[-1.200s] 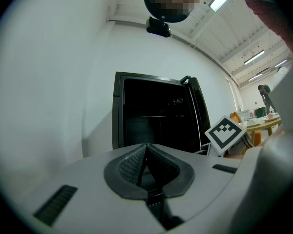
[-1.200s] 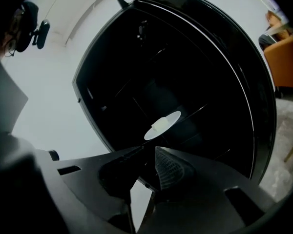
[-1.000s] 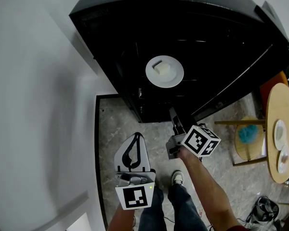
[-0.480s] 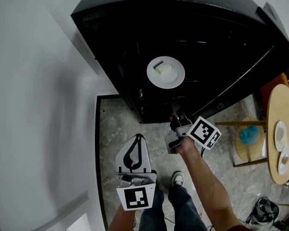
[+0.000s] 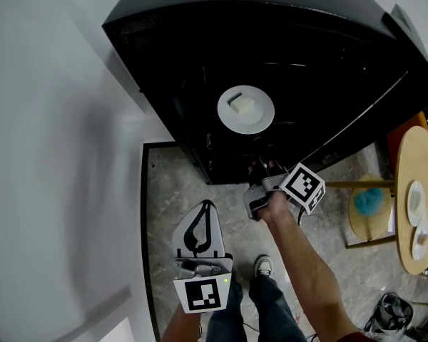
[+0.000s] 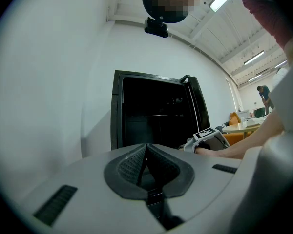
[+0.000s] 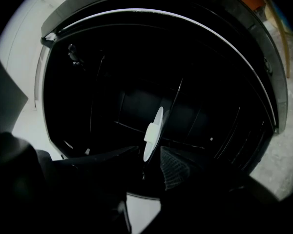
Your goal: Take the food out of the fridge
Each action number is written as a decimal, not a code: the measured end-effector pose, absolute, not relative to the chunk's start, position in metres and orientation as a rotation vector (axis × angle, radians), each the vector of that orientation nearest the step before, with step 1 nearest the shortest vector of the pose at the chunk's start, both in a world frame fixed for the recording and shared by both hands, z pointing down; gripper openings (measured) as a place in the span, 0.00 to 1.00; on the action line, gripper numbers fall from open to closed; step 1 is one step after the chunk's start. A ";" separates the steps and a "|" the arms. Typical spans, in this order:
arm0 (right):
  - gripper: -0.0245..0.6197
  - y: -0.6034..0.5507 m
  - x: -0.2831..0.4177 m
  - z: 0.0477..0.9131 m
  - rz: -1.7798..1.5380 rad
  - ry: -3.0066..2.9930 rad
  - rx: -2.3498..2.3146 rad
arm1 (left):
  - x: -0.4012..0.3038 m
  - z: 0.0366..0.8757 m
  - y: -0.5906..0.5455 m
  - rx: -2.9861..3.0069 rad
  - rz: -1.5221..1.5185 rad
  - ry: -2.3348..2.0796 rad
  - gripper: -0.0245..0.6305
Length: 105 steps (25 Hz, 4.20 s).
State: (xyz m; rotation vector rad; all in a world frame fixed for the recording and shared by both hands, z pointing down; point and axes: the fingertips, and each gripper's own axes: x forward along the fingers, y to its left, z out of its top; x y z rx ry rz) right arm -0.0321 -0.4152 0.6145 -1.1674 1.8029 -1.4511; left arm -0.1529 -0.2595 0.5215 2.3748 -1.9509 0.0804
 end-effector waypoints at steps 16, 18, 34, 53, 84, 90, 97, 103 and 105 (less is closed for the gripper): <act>0.25 -0.447 -0.033 0.627 -1.544 1.585 -1.086 | -0.155 0.529 -0.263 2.351 0.082 -1.943 0.06; 0.25 -0.449 -0.032 0.631 -1.554 1.556 -1.079 | -0.155 0.531 -0.264 2.353 0.088 -1.941 0.06; 0.25 -0.456 -0.041 0.624 -1.557 1.542 -1.009 | -0.155 0.537 -0.264 2.328 0.085 -1.939 0.06; 0.18 -0.455 -0.039 0.631 -1.586 1.482 -1.013 | -0.156 0.538 -0.262 2.322 0.083 -1.945 0.06; 0.10 -0.453 -0.040 0.629 -1.598 1.463 -1.036 | -0.156 0.535 -0.257 2.325 0.078 -1.945 0.06; 0.09 -0.454 -0.039 0.630 -1.594 1.467 -1.037 | -0.156 0.536 -0.257 2.321 0.078 -1.948 0.06; 0.09 -0.454 -0.038 0.632 -1.593 1.476 -1.038 | -0.156 0.538 -0.259 2.320 0.083 -1.947 0.06; 0.09 -0.454 -0.040 0.626 -1.588 1.486 -1.025 | -0.155 0.537 -0.259 2.321 0.080 -1.948 0.06; 0.09 -0.453 -0.040 0.626 -1.587 1.490 -1.026 | -0.156 0.537 -0.259 2.321 0.081 -1.950 0.06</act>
